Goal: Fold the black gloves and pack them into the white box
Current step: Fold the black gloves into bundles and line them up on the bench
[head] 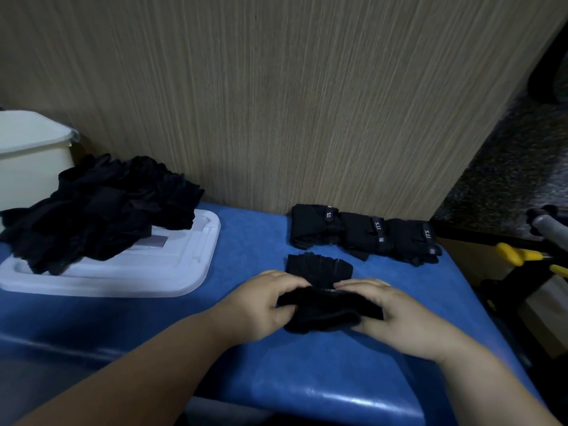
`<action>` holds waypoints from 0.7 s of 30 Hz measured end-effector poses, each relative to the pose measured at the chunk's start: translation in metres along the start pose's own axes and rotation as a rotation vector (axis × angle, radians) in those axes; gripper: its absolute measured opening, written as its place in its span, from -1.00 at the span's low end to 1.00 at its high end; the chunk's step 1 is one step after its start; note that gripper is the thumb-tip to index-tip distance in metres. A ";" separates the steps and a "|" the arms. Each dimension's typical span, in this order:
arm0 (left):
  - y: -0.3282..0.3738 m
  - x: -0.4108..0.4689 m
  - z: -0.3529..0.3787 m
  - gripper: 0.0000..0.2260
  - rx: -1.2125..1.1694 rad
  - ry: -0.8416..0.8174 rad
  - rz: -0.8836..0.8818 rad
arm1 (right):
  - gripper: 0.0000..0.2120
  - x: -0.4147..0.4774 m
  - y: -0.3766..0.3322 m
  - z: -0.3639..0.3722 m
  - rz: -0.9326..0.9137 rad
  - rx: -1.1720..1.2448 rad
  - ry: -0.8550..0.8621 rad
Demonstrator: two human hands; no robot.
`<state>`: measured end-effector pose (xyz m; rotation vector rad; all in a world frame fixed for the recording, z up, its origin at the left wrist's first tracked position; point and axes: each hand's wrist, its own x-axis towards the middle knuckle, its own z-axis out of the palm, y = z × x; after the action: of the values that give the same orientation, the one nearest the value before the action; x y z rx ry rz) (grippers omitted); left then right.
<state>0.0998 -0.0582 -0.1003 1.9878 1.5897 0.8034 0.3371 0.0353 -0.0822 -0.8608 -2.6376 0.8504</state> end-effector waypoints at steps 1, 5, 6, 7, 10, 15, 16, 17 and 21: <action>0.002 0.001 0.000 -0.75 -0.051 0.029 -0.028 | -0.69 0.000 -0.001 -0.001 0.022 0.078 0.022; 0.008 0.004 0.000 -0.85 -0.198 0.123 -0.156 | -0.65 0.002 -0.005 0.001 0.139 0.334 0.112; 0.008 0.005 0.001 -0.87 -0.194 0.149 -0.176 | -0.56 0.004 -0.007 0.003 0.146 0.352 0.137; 0.009 0.006 0.001 -0.89 -0.189 0.178 -0.197 | -0.48 0.005 -0.009 0.006 0.146 0.378 0.158; 0.010 0.009 0.005 -0.88 -0.217 0.269 -0.266 | -0.43 0.012 -0.011 0.014 0.169 0.409 0.208; 0.012 0.008 0.008 -0.63 -0.214 0.309 -0.358 | -0.68 0.021 -0.019 0.022 0.211 0.228 0.383; 0.013 0.007 0.008 -0.61 -0.220 0.321 -0.375 | -0.68 0.022 -0.020 0.025 0.233 0.204 0.401; 0.014 0.005 0.008 -0.61 -0.232 0.335 -0.384 | -0.68 0.024 -0.020 0.027 0.255 0.182 0.414; 0.019 0.003 0.007 -0.58 -0.327 0.389 -0.363 | -0.67 0.029 -0.020 0.034 0.308 0.099 0.456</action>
<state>0.1181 -0.0593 -0.0920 1.3193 1.8175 1.2554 0.2913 0.0239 -0.0958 -1.2808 -2.0868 0.7356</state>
